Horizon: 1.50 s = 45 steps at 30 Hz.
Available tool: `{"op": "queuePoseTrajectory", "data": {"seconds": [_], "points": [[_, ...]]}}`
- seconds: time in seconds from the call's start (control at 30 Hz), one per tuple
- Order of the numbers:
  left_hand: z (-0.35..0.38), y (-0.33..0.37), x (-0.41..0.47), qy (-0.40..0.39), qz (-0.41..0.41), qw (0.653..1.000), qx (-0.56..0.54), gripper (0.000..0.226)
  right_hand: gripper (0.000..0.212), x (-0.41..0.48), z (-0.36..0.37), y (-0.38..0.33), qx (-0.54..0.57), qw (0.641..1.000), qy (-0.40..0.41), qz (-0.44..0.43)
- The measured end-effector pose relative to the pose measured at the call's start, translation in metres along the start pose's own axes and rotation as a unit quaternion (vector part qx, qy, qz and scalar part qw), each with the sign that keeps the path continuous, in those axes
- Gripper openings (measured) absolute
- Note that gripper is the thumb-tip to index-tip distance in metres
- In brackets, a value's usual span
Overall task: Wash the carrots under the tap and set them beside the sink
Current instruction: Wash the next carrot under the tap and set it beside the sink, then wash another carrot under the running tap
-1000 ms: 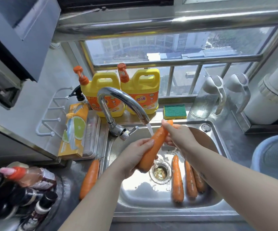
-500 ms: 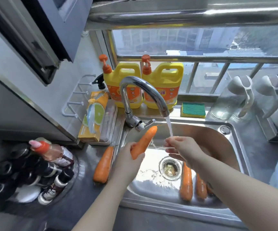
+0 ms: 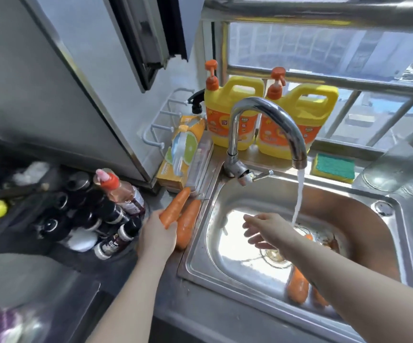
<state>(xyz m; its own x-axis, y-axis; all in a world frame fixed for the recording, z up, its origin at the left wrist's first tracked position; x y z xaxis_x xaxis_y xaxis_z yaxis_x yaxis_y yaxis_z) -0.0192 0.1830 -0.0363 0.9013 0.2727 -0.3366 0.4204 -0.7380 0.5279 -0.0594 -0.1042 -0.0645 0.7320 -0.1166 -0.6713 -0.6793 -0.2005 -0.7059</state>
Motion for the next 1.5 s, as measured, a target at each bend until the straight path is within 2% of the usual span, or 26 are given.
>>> {"op": "queuePoseTrajectory", "data": {"seconds": [0.17, 0.4, 0.53, 0.67, 0.77, 0.83, 0.87, 0.97, 1.03, 1.1, 1.23, 1.27, 1.33, 1.37, 1.43, 1.5], "points": [[0.007, -0.001, 0.011, -0.030, -0.005, 0.999, 0.038, 0.034, 0.027, 0.002, 0.002, 0.005, -0.023, 1.000, -0.018, 0.008], [0.020, 0.003, 0.015, -0.090, -0.027, 0.986, 0.140, 0.050, 0.024, 0.008, 0.003, 0.016, -0.022, 0.999, -0.025, 0.031], [0.026, 0.005, 0.012, -0.113, -0.027, 0.981, 0.155, 0.066, 0.023, 0.011, 0.000, 0.021, -0.033, 0.999, -0.029, 0.028], [0.029, 0.032, 0.000, -0.072, 0.063, 0.983, 0.158, 0.066, 0.019, 0.016, -0.016, 0.039, -0.078, 0.996, -0.024, 0.030], [0.035, 0.070, -0.021, -0.021, 0.167, 0.975, 0.147, 0.056, 0.015, 0.026, -0.041, 0.069, -0.175, 0.984, -0.012, 0.034], [0.051, 0.092, -0.037, -0.042, 0.217, 0.965, 0.141, 0.049, 0.022, 0.032, -0.055, 0.091, -0.329, 0.944, -0.032, 0.017], [0.063, 0.100, -0.045, -0.072, 0.233, 0.960, 0.136, 0.047, 0.029, 0.034, -0.059, 0.104, -0.415, 0.908, -0.051, 0.008], [0.110, 0.107, -0.069, -0.200, 0.258, 0.932, 0.155, 0.044, 0.046, 0.032, -0.054, 0.140, -0.631, 0.762, -0.142, -0.025], [0.134, 0.102, -0.080, -0.258, 0.257, 0.913, 0.182, 0.043, 0.039, 0.031, -0.039, 0.163, -0.717, 0.663, -0.195, -0.088], [0.146, 0.099, -0.087, -0.283, 0.257, 0.900, 0.210, 0.043, 0.032, 0.033, -0.025, 0.184, -0.755, 0.597, -0.224, -0.155], [0.149, 0.096, -0.085, -0.287, 0.252, 0.901, 0.205, 0.042, 0.030, 0.039, -0.012, 0.204, -0.778, 0.523, -0.243, -0.251], [0.148, 0.095, -0.083, -0.287, 0.246, 0.904, 0.197, 0.042, 0.026, 0.041, -0.010, 0.206, -0.785, 0.500, -0.241, -0.276], [0.147, 0.092, -0.079, -0.287, 0.235, 0.909, 0.189, 0.041, 0.011, 0.048, -0.006, 0.208, -0.789, 0.482, -0.235, -0.300], [0.147, 0.091, -0.078, -0.287, 0.231, 0.911, 0.187, 0.041, 0.011, 0.051, -0.004, 0.206, -0.792, 0.473, -0.212, -0.323], [0.148, 0.088, -0.076, -0.287, 0.225, 0.912, 0.185, 0.041, 0.012, 0.051, 0.001, 0.205, -0.800, 0.446, -0.224, -0.333], [0.148, 0.086, -0.074, -0.288, 0.219, 0.914, 0.183, 0.041, 0.022, 0.049, 0.007, 0.210, -0.794, 0.424, -0.240, -0.365]]}}
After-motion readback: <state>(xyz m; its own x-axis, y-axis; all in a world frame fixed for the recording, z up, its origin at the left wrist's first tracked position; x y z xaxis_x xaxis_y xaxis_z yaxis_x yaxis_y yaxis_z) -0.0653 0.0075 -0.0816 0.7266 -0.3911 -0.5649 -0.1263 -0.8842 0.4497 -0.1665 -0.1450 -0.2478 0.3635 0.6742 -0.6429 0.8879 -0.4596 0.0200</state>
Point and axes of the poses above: each hand's wrist, its own x-axis towards the middle knuckle, its own z-axis out of the palm, y = z × x, the point moved 8 cm from there along x, towards the middle knuckle, and after that the axes turned 1 degree about -x, right-handed, at the moved point
